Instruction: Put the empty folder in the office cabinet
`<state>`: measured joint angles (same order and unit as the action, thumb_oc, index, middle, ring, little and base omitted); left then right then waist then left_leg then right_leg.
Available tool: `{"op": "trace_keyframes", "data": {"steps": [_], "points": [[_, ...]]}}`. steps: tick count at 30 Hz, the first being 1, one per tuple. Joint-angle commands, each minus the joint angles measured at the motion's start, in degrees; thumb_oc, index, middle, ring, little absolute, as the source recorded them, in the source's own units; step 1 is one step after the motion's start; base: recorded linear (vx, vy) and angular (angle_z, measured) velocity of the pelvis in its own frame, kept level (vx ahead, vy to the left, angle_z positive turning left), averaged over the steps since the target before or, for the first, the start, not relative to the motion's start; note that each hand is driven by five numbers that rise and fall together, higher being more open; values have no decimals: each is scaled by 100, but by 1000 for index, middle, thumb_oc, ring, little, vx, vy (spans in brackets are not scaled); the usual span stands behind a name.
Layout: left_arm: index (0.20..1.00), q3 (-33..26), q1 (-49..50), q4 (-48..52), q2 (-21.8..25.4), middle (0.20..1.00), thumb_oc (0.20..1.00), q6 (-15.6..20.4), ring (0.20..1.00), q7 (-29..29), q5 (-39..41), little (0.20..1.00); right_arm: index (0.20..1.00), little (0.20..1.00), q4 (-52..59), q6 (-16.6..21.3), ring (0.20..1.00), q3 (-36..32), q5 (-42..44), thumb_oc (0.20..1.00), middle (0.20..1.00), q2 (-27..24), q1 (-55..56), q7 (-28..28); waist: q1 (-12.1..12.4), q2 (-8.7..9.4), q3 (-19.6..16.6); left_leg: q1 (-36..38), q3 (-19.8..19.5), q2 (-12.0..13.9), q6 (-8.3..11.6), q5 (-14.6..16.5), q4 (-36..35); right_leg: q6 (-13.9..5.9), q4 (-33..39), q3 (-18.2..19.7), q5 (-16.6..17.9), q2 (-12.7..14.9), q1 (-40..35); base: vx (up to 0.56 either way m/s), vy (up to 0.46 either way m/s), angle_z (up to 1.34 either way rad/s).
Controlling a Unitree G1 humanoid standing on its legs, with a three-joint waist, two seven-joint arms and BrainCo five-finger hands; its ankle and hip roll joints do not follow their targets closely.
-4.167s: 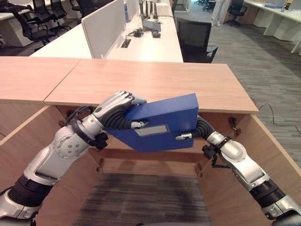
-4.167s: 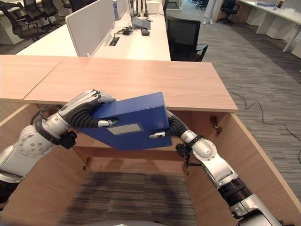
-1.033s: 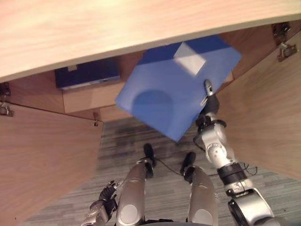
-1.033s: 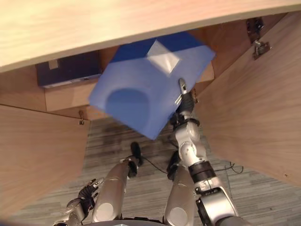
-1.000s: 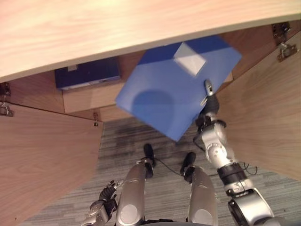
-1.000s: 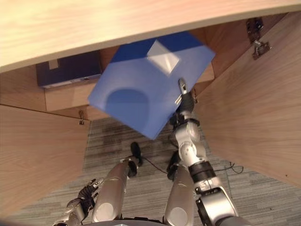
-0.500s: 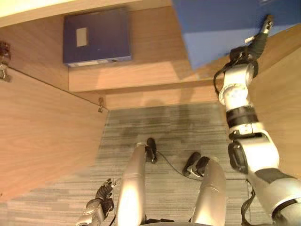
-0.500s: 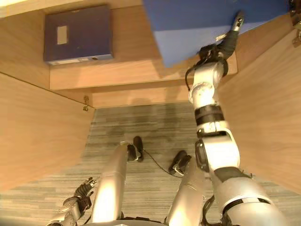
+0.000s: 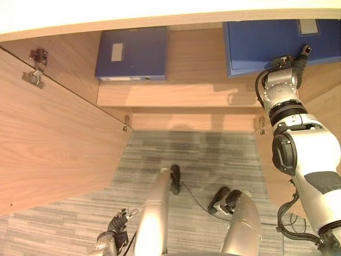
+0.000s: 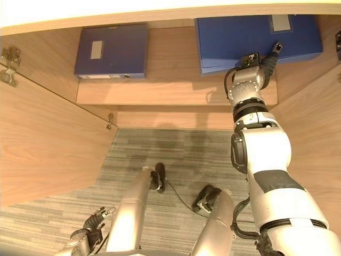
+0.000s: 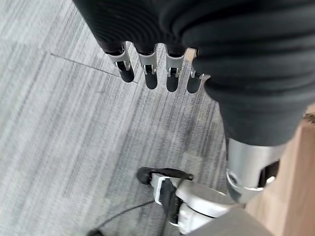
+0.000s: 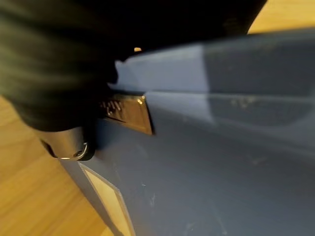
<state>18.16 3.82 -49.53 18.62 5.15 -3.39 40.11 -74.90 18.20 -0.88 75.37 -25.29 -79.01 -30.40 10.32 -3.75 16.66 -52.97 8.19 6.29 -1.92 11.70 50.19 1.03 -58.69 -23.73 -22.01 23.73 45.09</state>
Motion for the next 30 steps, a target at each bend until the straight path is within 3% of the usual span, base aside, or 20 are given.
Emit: {"op": "trace_keyframes", "data": {"steps": [1, 8, 9, 10, 11, 15, 18, 30], "points": [[1000, 268, 236, -64, 422, 1000, 1000, 71, 1000, -81, 130, 1000, 200, 200, 369, 109, 200, 229, -129, 200, 200, -739, -633, 165, 260, -106, 68, 293, -551, 9, 282, 713, 114, -302, 486, 366, -145, -193, -524, 22, -23, 24], [1000, 281, 250, -73, 474, 1000, 1000, 46, 1000, -131, 137, 1000, 200, 200, 462, 145, 200, 362, -40, 200, 200, -1011, -682, 261, 386, -136, 118, 207, -659, -47, 290, 736, 187, -306, 344, 328, -231, -104, -513, 16, -19, 13], [1000, 258, 273, -87, 508, 1000, 1000, 31, 1000, -115, 131, 1000, 357, 357, 503, 135, 357, 411, 18, 357, 357, -1046, -695, 354, 419, -143, 134, 181, -671, -52, 292, 735, 217, -301, 312, 324, -235, -82, -495, 15, -16, 9], [1000, 243, 297, -101, 509, 1000, 1000, 19, 1000, -101, 124, 1000, 1000, 1000, 586, 48, 1000, 470, 137, 1000, 1000, -1055, -657, 557, 439, -154, 139, 140, -677, -53, 293, 745, 254, -298, 273, 331, -252, -57, -466, 22, -19, 10], [1000, 171, 339, -131, 535, 1000, 1000, 0, 1000, -31, 124, 1000, 1000, 1000, 700, 99, 1000, 554, 345, 1000, 1000, -1133, -582, 839, 472, -161, 156, 101, -682, -61, 295, 747, 294, -293, 228, 341, -275, -43, -423, 20, -12, 10], [1000, 76, 321, -280, 539, 1000, 1000, -38, 1000, -18, 141, 1000, 1000, 1000, 600, 30, 1000, 687, 446, 1000, 1000, -1202, -560, 1042, 492, -155, 172, 59, -689, -64, 300, 745, 326, -285, 188, 363, -293, -23, -370, 6, -4, 2], [1000, -17, 245, -416, 572, 1000, 1000, -123, 1000, 94, 114, 1000, 1000, 1000, 192, -552, 1000, 1051, 456, 1000, 1000, -1223, -650, 1446, 515, -150, 226, -17, -687, -53, 295, 766, 413, -242, 101, 392, -338, 1, -278, 7, -11, 4], [1000, -80, 238, -497, 632, 1000, 1000, -197, 1000, 185, 150, 1000, 1000, 1000, -504, -1035, 1000, 1018, 397, 1000, 1000, -1110, -571, 1749, 652, -243, 283, -320, -736, -98, 251, 820, 629, -208, -150, 418, -437, 124, -17, 1, -3, 1]]}}
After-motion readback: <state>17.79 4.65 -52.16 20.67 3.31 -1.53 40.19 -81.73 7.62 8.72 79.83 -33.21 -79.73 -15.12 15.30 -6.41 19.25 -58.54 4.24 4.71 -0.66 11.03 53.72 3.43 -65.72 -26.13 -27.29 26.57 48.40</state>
